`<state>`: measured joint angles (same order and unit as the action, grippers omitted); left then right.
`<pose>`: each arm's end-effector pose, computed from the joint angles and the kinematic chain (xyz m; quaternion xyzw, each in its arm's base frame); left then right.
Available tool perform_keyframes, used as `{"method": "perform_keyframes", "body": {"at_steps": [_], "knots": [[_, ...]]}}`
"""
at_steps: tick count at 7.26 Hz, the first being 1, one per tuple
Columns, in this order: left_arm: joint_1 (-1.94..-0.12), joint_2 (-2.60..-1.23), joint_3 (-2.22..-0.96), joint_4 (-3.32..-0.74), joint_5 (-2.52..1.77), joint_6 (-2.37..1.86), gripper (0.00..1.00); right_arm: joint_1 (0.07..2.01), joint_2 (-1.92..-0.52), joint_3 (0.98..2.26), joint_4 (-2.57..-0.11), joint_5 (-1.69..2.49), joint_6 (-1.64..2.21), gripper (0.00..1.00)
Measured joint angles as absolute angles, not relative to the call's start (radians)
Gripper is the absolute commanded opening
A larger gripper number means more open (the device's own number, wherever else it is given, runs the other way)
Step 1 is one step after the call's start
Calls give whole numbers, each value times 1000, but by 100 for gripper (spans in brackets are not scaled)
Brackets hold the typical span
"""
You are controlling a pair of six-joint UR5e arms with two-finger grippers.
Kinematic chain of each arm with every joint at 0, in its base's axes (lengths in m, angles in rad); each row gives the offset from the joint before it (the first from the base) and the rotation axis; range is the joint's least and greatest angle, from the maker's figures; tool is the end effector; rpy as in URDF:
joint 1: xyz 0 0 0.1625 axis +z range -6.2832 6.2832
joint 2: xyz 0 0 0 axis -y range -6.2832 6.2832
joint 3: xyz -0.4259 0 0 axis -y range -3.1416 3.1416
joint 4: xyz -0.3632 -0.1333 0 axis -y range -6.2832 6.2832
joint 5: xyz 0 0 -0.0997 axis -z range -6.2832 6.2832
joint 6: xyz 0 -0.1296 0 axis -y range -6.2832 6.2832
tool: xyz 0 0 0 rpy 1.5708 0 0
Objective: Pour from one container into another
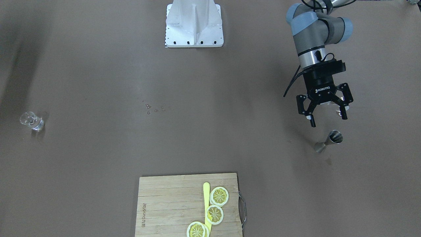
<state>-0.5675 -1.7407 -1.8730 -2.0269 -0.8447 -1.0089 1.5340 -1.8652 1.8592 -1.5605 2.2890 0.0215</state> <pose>0.3314 -0.4714 0.3954 0.4922 0.1835 -0.1613 0.8355 0.0355 -0.3413 0.6694 -0.0082 -0.3513 -0.0079 0.9362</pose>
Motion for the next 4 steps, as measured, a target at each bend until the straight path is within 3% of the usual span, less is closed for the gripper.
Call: {"method": "perform_keyframes", "body": {"at_steps": [4], "knots": [[-570,-1790,-1899,-2040,-1051,-705,95,1534,-1865,1858,-1555,2296,2,100]]}}
